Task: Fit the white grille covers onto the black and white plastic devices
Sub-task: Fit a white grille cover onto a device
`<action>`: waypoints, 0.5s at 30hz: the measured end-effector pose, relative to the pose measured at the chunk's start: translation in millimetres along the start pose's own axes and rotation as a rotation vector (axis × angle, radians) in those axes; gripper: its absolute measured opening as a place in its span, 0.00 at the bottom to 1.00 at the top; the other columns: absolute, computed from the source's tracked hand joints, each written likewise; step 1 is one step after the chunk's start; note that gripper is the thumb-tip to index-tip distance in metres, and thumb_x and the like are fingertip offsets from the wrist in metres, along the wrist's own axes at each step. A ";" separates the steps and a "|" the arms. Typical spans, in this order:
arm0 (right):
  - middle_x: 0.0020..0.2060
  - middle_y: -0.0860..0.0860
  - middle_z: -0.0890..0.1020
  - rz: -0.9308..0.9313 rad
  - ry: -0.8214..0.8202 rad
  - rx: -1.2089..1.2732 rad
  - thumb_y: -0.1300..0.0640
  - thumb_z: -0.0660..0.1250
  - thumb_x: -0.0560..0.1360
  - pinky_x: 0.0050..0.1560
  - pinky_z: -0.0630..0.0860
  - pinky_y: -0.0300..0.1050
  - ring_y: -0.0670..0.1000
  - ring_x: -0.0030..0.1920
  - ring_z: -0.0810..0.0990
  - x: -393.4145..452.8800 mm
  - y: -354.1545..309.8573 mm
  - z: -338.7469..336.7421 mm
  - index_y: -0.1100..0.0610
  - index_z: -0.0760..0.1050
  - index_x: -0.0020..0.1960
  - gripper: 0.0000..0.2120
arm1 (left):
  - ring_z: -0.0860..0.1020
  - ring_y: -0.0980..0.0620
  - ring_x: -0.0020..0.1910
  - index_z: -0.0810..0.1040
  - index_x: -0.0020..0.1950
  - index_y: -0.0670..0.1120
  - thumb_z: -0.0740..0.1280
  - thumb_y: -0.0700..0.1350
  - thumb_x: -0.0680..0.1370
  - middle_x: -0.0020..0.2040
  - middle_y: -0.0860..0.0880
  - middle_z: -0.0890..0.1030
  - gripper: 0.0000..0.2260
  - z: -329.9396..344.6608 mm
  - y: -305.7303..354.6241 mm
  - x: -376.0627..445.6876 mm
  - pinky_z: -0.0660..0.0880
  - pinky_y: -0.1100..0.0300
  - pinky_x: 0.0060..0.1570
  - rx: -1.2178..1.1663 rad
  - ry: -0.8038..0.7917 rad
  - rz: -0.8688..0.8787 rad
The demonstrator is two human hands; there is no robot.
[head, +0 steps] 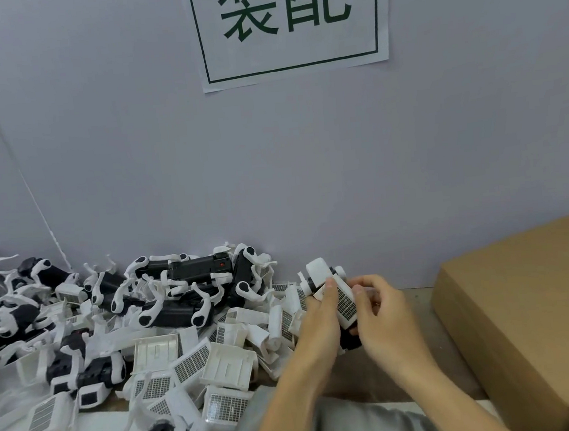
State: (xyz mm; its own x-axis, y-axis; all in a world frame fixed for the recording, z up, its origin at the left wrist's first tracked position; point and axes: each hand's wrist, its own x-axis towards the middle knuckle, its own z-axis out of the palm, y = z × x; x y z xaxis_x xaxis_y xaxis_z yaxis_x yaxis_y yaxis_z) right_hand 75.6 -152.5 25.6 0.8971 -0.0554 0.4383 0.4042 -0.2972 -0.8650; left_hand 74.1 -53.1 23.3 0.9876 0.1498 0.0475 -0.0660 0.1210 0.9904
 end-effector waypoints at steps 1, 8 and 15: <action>0.38 0.44 0.82 -0.055 0.030 -0.095 0.54 0.60 0.83 0.36 0.76 0.33 0.42 0.38 0.82 -0.9 -0.1 -0.4 0.48 0.75 0.48 0.07 | 0.81 0.52 0.59 0.76 0.67 0.51 0.56 0.55 0.85 0.59 0.48 0.83 0.16 0.5 -0.5 -0.4 0.74 0.48 0.66 0.047 0.010 0.033; 0.40 0.41 0.77 -0.139 0.015 -0.316 0.47 0.59 0.81 0.39 0.66 0.36 0.41 0.41 0.75 -3.5 3.0 -0.8 0.45 0.72 0.45 0.08 | 0.84 0.53 0.48 0.77 0.56 0.45 0.64 0.51 0.82 0.48 0.48 0.85 0.10 -1.4 0.2 2.8 0.80 0.54 0.51 0.010 0.163 0.136; 0.43 0.41 0.82 -0.056 -0.065 -0.142 0.49 0.67 0.79 0.41 0.72 0.36 0.41 0.41 0.79 -1.8 8.7 2.3 0.45 0.77 0.53 0.04 | 0.84 0.44 0.52 0.78 0.58 0.44 0.67 0.48 0.81 0.52 0.43 0.85 0.10 -3.6 2.9 2.4 0.80 0.48 0.56 -0.096 0.193 0.106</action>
State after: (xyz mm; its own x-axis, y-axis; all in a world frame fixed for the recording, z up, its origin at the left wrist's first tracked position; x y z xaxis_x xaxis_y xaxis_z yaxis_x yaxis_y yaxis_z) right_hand 77.9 -152.9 16.8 0.8856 0.0255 0.4637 0.4285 -0.4298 -0.7947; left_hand 75.7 -48.9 25.8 0.9293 0.3507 0.1160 -0.1904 0.1858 0.9640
